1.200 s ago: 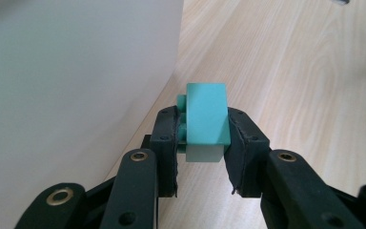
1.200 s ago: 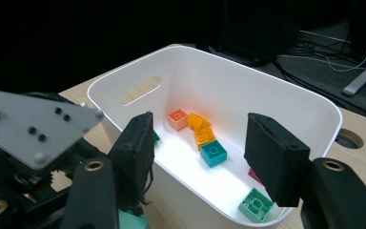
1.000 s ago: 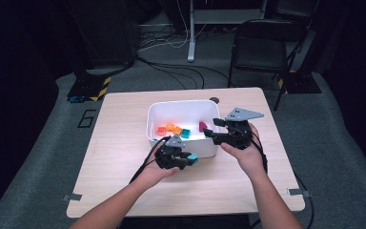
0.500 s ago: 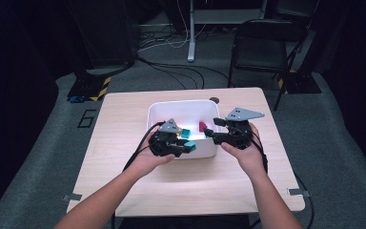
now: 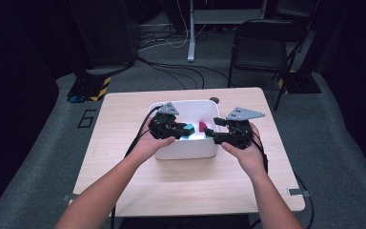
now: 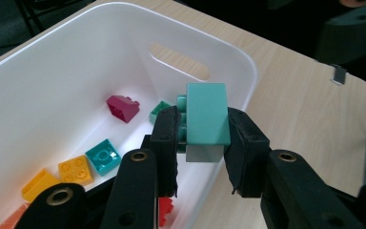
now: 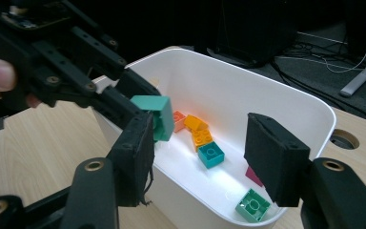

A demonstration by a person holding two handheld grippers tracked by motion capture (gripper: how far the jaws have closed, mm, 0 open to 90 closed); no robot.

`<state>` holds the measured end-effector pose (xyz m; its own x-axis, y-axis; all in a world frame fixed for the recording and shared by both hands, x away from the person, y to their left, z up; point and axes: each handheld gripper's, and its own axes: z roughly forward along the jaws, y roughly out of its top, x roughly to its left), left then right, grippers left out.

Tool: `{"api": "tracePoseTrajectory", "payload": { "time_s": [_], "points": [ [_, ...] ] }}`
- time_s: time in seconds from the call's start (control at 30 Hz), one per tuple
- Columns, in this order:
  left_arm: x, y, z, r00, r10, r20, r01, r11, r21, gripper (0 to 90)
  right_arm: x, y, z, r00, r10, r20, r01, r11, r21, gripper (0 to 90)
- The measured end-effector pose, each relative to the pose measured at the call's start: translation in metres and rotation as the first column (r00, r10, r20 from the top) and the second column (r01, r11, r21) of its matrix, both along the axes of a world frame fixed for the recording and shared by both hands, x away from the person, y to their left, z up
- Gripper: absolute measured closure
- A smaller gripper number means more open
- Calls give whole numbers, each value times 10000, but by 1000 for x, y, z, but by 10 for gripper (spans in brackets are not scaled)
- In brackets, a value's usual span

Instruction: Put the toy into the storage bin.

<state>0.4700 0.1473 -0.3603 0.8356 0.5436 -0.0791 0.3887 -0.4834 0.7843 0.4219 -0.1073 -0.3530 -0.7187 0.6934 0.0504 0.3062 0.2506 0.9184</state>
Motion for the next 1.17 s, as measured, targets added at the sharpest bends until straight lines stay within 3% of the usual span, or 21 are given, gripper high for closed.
{"api": "tracePoseTrajectory", "payload": {
  "time_s": [0.27, 0.47, 0.9, 1.17],
  "points": [
    [23, 1, -15, 9975, 649, -283, -640, 9974, 324, 669, 1, -1, -1, 10000, 21, -7, -21, 10000, -19, 426],
    [27, 2, -21, 9950, 916, -398, -893, 9944, 562, 613, 1, -1, -1, 10000, -7, -22, 7, 10000, 6, 426],
    [5, 26, -15, 9925, 1221, -107, -1218, 9923, 240, 510, 1, 0, -2, 10000, 4, -73, -4, 10000, -1, 426],
    [-17, 68, -8, 9848, 1727, 170, -1719, 9842, -416, 436, 2, 0, -4, 9999, -41, -166, 39, 10000, -85, 425]
  ]
}}
